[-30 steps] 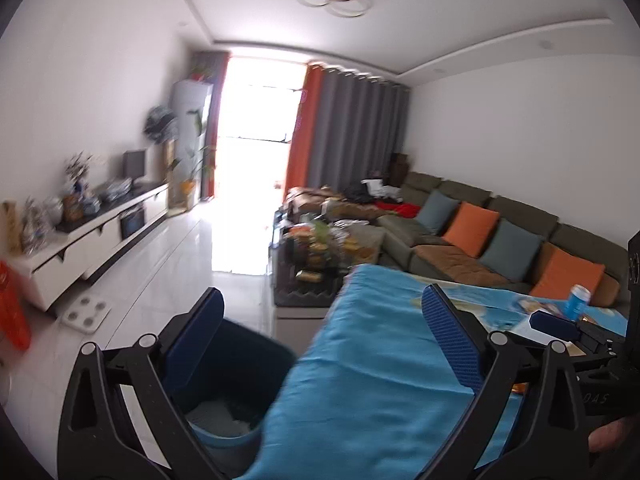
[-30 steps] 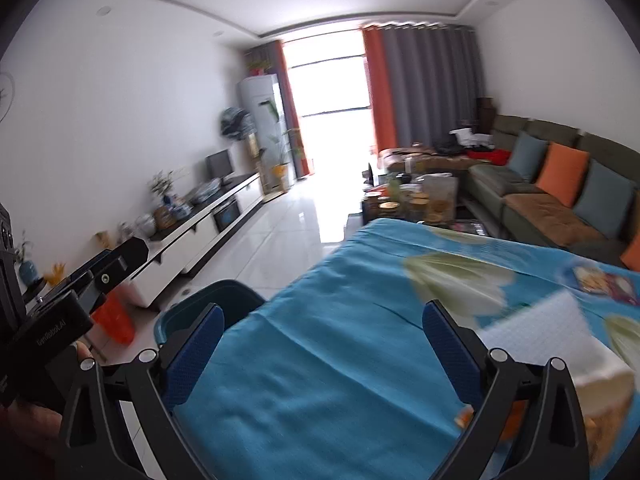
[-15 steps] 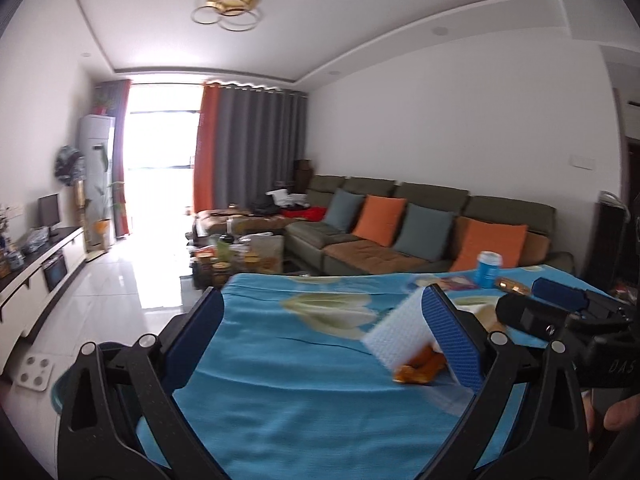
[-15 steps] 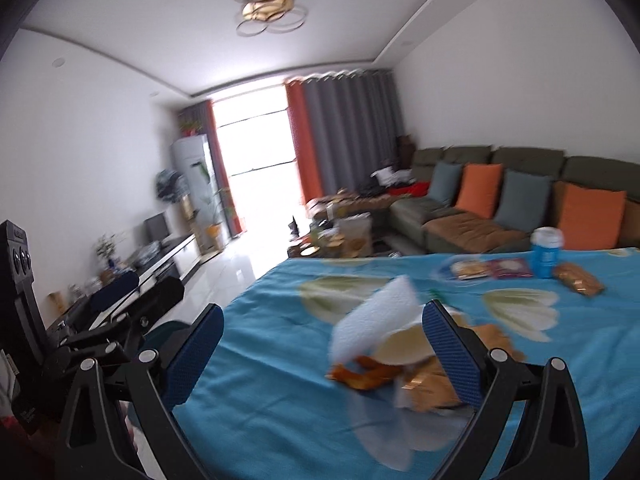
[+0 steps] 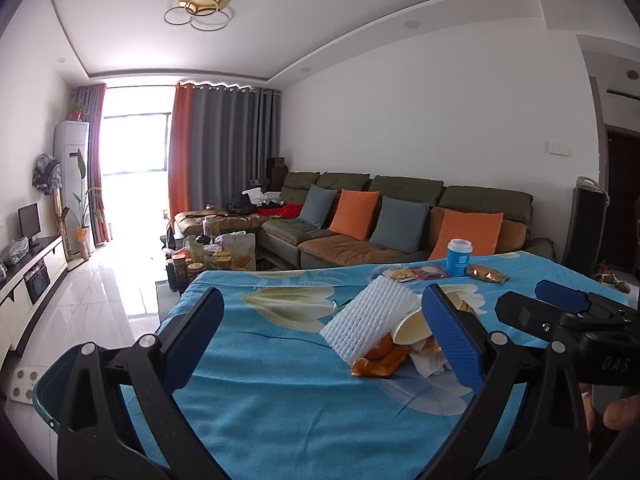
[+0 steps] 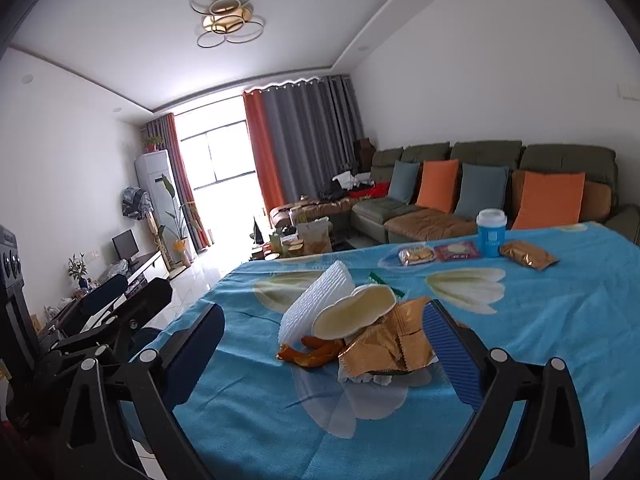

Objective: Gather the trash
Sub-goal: 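Move both tools back over the remaining trash on the table, then grasp the white foam net with left tool while right tool grasps the paper cup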

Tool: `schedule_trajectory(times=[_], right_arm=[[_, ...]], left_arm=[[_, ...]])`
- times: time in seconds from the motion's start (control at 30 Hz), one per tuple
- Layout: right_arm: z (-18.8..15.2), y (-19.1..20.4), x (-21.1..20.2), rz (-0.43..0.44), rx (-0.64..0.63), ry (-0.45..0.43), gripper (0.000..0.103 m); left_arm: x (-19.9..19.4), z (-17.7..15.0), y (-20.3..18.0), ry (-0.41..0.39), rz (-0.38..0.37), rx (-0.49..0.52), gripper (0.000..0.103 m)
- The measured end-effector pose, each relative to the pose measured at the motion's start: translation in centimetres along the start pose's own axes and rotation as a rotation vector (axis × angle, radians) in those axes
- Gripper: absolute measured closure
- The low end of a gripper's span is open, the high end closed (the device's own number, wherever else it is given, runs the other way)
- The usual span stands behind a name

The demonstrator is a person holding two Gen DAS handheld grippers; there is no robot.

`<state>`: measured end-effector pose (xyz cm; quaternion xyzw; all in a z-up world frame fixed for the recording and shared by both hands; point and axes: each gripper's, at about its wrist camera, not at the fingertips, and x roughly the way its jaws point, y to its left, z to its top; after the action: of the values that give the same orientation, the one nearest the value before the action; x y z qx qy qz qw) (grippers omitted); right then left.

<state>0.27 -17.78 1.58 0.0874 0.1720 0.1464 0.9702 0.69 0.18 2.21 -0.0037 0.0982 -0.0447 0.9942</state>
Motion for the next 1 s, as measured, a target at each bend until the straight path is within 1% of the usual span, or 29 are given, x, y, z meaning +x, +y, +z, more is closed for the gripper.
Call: schedule_trajectory(times=[0.13,0.2,0.27,0.3,0.63,0.8,1.0], right_arm=[[0.0,-0.1,1.7,0.017,0.027,0.04,0.015],[-0.1,-0.3,2.9,0.019,0.037,0.071,0.021],[-0.1,-0.3,3.9,0.014,0.049,0.099,0.024],[-0.2,-0.4,4.2,0.014,0.054,0.107,0.027],[-0.1,-1.1,7.9,0.033,0.122,0.187,0.037],[0.1,-2.0,9.7,0.057,0.178,0.214,0.047],[0.4,-2.8,11.4,0.059,0.22,0.231,0.057]], left_arm=[[0.7,-0.2,1.0,0.014,0.032,-0.015,0.006],[1.2,-0.3,1.4,0.022,0.044,-0.023,0.006],[1.8,-0.5,1.8,0.033,0.056,-0.028,0.006],[1.9,-0.6,1.9,0.04,0.057,-0.03,0.006],[4.5,-1.6,2.1,0.1,0.034,-0.029,0.006],[5.6,-1.9,2.1,0.12,0.027,-0.027,0.006],[7.3,-1.8,2.2,0.13,0.019,-0.017,0.006]])
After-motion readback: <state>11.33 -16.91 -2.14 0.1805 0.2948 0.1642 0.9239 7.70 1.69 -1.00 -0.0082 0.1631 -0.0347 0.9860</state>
